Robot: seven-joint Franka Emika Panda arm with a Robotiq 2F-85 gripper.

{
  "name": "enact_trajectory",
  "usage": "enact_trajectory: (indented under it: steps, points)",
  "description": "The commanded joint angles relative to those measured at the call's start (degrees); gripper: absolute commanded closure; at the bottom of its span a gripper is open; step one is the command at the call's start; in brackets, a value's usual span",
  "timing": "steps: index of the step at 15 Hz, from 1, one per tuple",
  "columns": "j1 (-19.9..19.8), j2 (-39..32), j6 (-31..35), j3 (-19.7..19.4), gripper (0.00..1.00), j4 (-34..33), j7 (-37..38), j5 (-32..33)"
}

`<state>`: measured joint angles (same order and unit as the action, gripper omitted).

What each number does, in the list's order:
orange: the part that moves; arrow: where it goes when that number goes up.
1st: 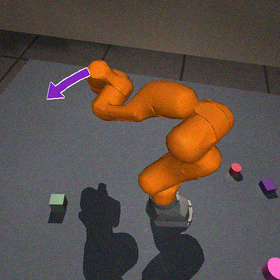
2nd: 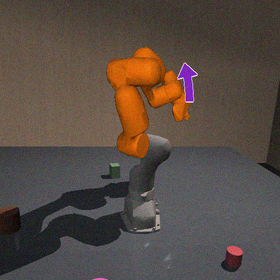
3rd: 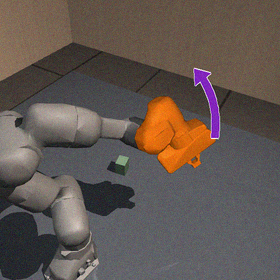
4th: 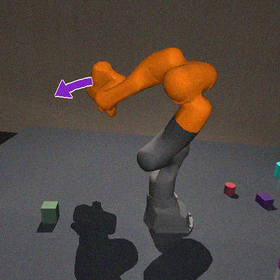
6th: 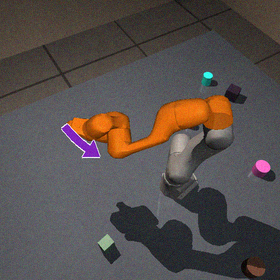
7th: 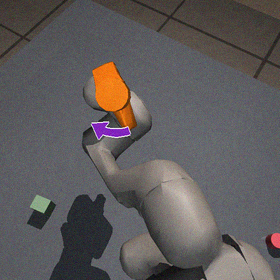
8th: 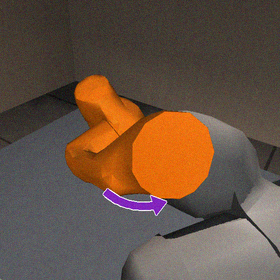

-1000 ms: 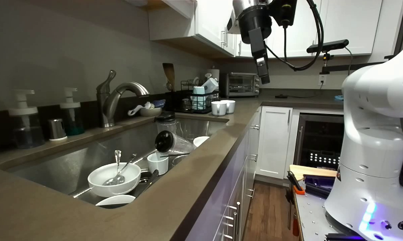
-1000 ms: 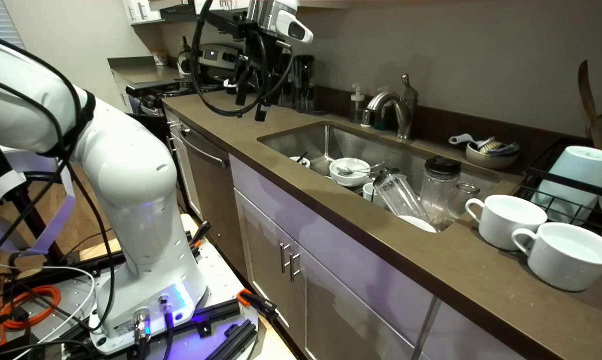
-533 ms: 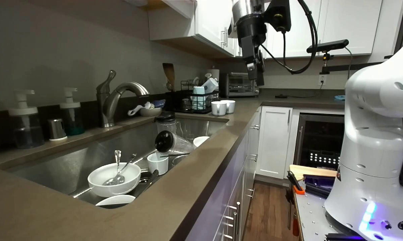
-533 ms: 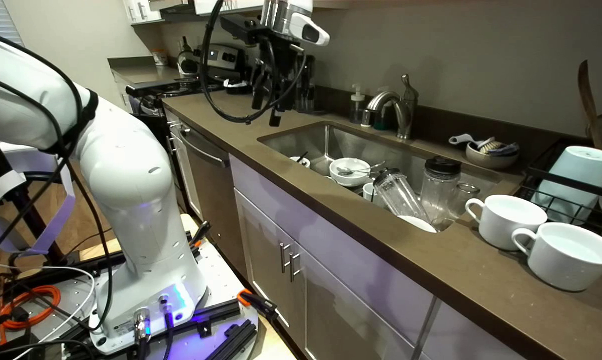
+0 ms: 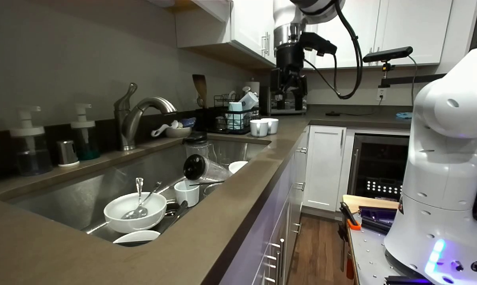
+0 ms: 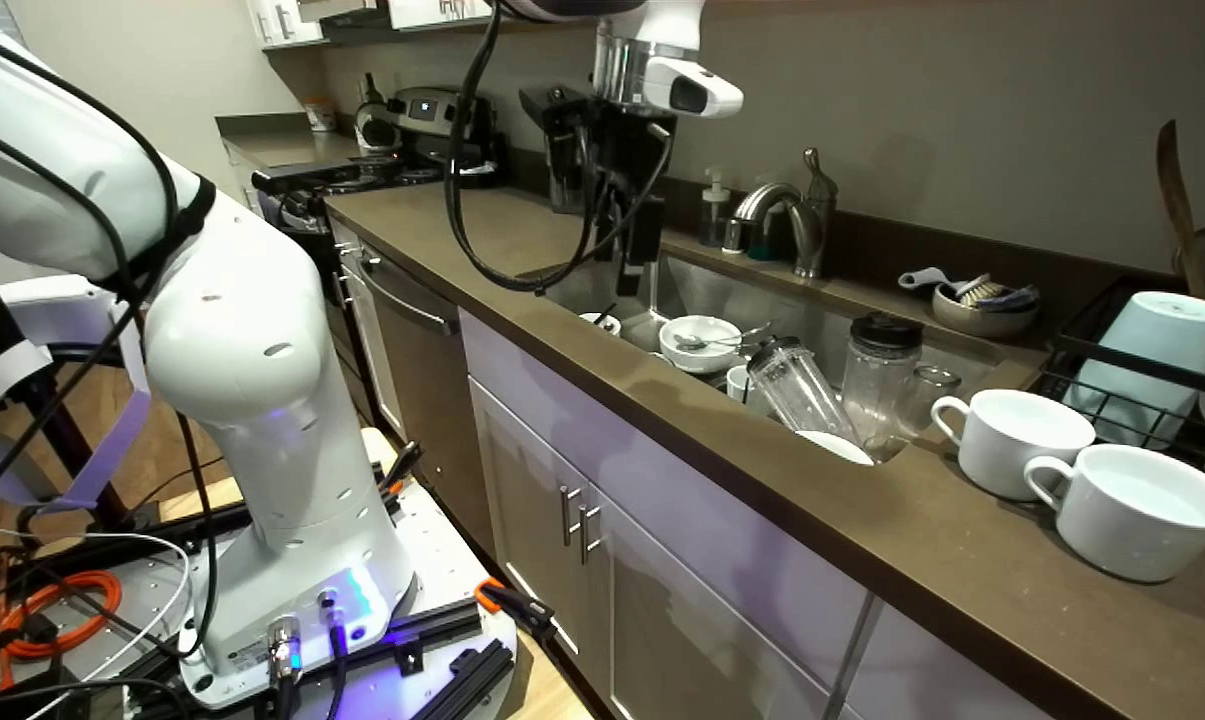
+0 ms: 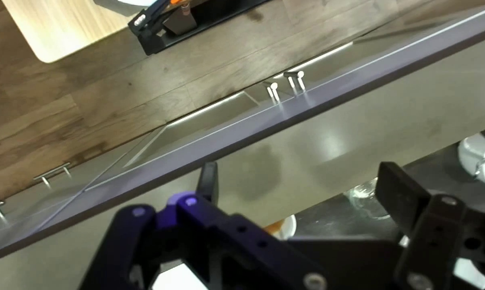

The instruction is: Pour the water out of the mug on the left and move the mug to the left side of the sink

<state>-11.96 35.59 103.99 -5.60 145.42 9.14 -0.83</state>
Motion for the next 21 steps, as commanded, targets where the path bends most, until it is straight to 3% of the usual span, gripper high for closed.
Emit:
enact_trajectory:
  steps: [1, 2, 7, 11, 16, 21]
  points:
    - [-3.6, -4.8, 3.8, -0.5, 0.0, -1.2, 7.4, 1.2]
    - [-2.0, -2.1, 2.4, -0.6, 0.0, -0.1, 3.7, 0.9]
    - [-3.1, -4.3, 3.3, -1.2, 0.0, -0.6, 6.0, 0.9]
    - [-3.7, -5.7, 8.1, -0.2, 0.0, -0.2, 9.4, 1.2]
    - [-6.0, -11.8, 19.9, 1.1, 0.0, -0.8, 18.7, 4.1]
    - [-9.2, -20.5, 24.4, 0.9, 0.0, -4.6, 30.0, 9.7]
